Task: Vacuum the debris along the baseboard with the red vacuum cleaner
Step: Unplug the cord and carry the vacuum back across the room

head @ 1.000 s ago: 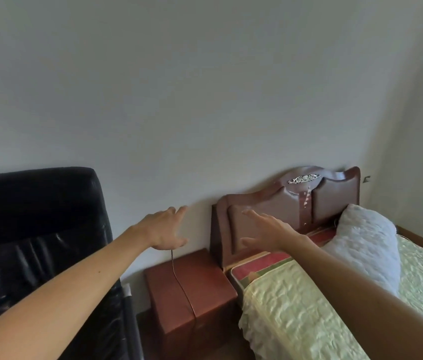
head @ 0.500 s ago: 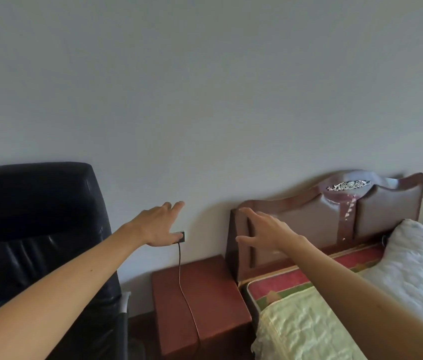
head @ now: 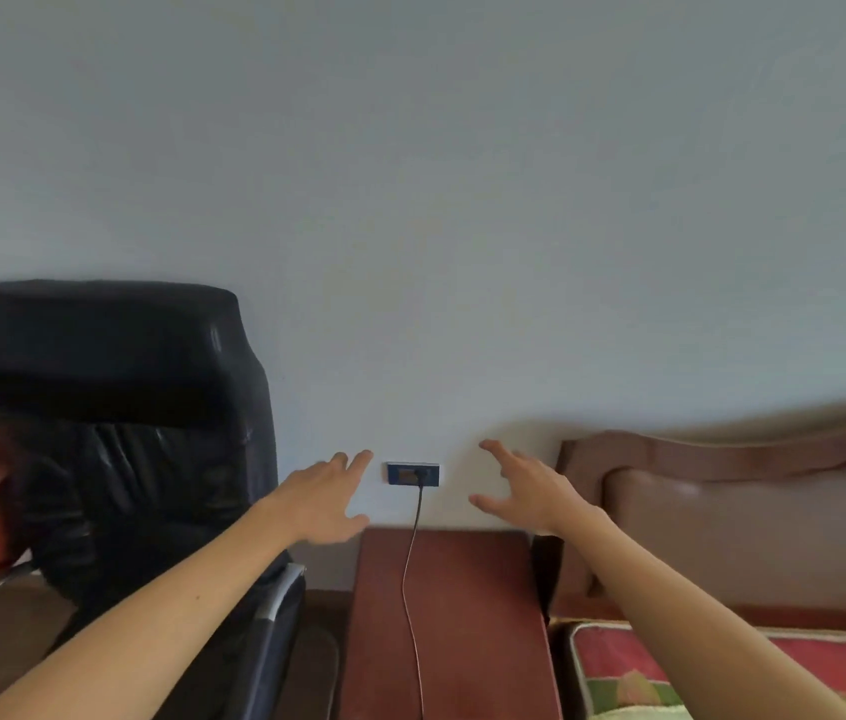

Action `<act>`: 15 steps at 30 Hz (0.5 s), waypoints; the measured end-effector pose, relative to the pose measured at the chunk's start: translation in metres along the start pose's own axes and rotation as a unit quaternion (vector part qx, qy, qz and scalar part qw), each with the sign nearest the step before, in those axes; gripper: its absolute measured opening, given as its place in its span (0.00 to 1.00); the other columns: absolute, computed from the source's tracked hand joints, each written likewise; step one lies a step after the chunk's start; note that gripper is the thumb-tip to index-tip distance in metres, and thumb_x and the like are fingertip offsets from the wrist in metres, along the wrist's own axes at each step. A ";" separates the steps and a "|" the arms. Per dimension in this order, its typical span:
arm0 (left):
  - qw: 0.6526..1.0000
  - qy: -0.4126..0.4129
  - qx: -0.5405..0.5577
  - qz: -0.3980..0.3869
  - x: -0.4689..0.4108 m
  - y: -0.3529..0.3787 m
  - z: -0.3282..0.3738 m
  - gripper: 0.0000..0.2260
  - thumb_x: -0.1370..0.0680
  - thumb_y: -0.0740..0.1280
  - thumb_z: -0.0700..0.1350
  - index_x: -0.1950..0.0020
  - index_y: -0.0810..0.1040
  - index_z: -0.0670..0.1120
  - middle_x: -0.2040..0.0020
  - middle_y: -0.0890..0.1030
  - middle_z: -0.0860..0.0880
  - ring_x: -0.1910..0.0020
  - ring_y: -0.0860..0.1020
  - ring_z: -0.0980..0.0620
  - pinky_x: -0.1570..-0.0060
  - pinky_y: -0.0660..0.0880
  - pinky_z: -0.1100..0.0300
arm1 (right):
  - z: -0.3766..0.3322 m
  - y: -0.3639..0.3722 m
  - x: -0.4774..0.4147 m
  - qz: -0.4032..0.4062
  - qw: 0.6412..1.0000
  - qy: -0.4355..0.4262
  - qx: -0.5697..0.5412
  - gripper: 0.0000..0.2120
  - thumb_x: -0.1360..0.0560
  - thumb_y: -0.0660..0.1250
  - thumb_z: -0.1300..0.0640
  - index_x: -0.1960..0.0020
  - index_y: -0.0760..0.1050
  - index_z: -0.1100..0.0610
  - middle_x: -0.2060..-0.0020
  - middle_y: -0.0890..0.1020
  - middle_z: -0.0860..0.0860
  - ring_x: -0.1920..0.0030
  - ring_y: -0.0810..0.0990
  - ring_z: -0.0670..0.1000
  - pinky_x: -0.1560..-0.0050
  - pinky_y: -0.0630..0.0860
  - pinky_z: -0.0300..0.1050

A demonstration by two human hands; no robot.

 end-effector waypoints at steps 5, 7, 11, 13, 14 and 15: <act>0.998 -0.023 0.032 -0.042 -0.045 0.064 0.011 0.37 0.20 0.60 0.58 0.19 0.44 0.49 0.29 0.66 0.43 0.35 0.71 0.44 0.38 0.72 0.50 | 0.037 0.043 -0.052 -0.035 0.999 -0.001 -0.017 0.36 0.24 0.64 0.36 0.22 0.54 0.46 0.34 0.75 0.54 0.34 0.75 0.57 0.39 0.75 0.54; 0.997 -0.027 0.043 -0.051 -0.062 0.087 0.012 0.37 0.20 0.61 0.58 0.19 0.45 0.49 0.29 0.66 0.43 0.35 0.72 0.44 0.39 0.73 0.49 | 0.047 0.062 -0.070 -0.048 0.999 0.001 -0.022 0.36 0.24 0.64 0.36 0.22 0.55 0.46 0.34 0.75 0.53 0.34 0.75 0.57 0.39 0.75 0.54; 0.995 -0.034 0.064 -0.075 -0.094 0.135 0.008 0.37 0.21 0.63 0.58 0.20 0.47 0.48 0.27 0.66 0.42 0.32 0.71 0.43 0.37 0.72 0.46 | 0.061 0.102 -0.105 -0.073 0.997 -0.002 -0.033 0.35 0.24 0.64 0.37 0.23 0.56 0.46 0.35 0.76 0.54 0.34 0.75 0.57 0.39 0.75 0.55; 0.994 -0.039 0.057 -0.085 -0.108 0.157 0.004 0.36 0.21 0.63 0.58 0.20 0.48 0.48 0.31 0.69 0.42 0.37 0.74 0.43 0.40 0.75 0.47 | 0.066 0.121 -0.123 -0.080 0.996 -0.001 -0.036 0.34 0.24 0.64 0.38 0.23 0.56 0.46 0.35 0.76 0.54 0.35 0.75 0.58 0.39 0.75 0.56; 0.994 -0.041 0.054 -0.088 -0.115 0.168 0.003 0.36 0.21 0.63 0.57 0.20 0.49 0.48 0.32 0.70 0.42 0.39 0.75 0.43 0.42 0.75 0.47 | 0.069 0.131 -0.131 -0.081 0.996 0.003 -0.035 0.34 0.24 0.64 0.39 0.23 0.56 0.46 0.35 0.76 0.54 0.35 0.76 0.58 0.40 0.75 0.57; 0.994 -0.044 0.053 -0.091 -0.121 0.178 0.002 0.36 0.21 0.63 0.57 0.21 0.49 0.47 0.33 0.70 0.42 0.39 0.75 0.43 0.43 0.75 0.47 | 0.071 0.140 -0.139 -0.081 0.996 0.010 -0.034 0.33 0.23 0.64 0.40 0.23 0.56 0.47 0.35 0.76 0.54 0.36 0.76 0.59 0.40 0.75 0.57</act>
Point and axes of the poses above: each hand's wrist, its own x-axis away from the middle knuckle, its own y-axis out of the palm, z = x × y, the point moved 2 cm from there along -x, towards the middle knuckle
